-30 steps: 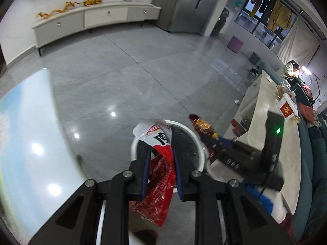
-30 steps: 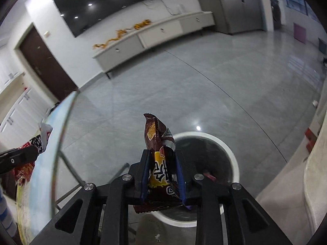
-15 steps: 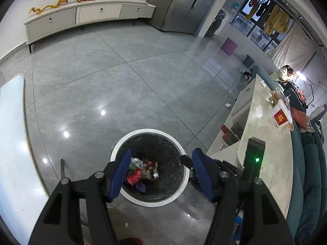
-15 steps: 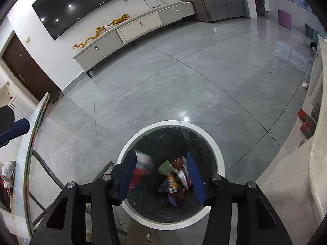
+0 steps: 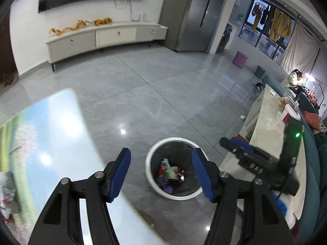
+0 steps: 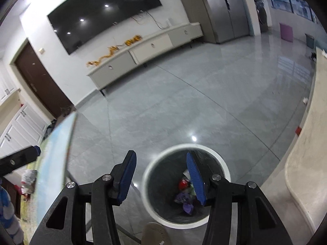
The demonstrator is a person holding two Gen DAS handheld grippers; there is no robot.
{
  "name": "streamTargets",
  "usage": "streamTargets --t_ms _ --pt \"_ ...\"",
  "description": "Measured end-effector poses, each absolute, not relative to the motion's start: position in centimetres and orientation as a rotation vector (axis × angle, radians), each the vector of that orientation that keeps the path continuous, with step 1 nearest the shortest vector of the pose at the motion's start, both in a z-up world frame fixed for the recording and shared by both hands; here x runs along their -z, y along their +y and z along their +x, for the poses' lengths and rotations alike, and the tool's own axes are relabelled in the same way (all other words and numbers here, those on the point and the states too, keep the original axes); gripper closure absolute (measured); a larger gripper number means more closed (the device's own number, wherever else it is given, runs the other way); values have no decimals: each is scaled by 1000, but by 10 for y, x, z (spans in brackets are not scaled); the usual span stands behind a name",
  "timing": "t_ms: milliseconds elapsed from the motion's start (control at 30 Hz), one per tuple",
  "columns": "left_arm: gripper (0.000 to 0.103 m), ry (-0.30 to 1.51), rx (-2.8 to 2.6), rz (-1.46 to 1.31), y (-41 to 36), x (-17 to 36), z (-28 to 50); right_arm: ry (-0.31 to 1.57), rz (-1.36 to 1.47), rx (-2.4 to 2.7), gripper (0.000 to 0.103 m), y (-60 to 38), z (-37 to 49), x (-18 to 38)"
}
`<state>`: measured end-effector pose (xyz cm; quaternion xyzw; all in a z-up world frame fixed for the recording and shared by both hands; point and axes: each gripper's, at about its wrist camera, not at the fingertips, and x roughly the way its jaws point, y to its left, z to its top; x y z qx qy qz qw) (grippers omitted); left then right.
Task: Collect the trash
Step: 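Move both open tools back over the trash on the table, then grasp the red chip bag with the left tool while the right tool grasps the white plastic bag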
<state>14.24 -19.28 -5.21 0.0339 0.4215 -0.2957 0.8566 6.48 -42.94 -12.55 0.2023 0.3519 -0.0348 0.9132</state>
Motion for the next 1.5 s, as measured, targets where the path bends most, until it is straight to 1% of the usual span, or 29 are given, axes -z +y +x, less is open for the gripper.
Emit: streamTargets --t_ms 233,400,600,833,1033,1333,1433,1500 --pt "42 803 526 66 -112 30 118 666 354 -23 54 -378 62 83" --pt "42 779 437 34 -44 29 102 656 296 -99 54 -333 66 60" --pt "42 782 270 -42 56 44 92 669 216 -192 54 -273 81 49" --pt "42 835 55 -126 160 77 100 714 133 -325 54 -193 105 55" --pt "42 898 15 -160 190 110 119 785 49 -465 54 -108 123 71" --pt "43 923 12 -199 205 128 147 883 -8 -614 53 -13 161 103" --pt "50 934 17 -220 211 135 153 911 -20 -622 53 8 174 116" --pt "58 942 21 -228 215 139 157 933 -34 -617 53 19 182 126"
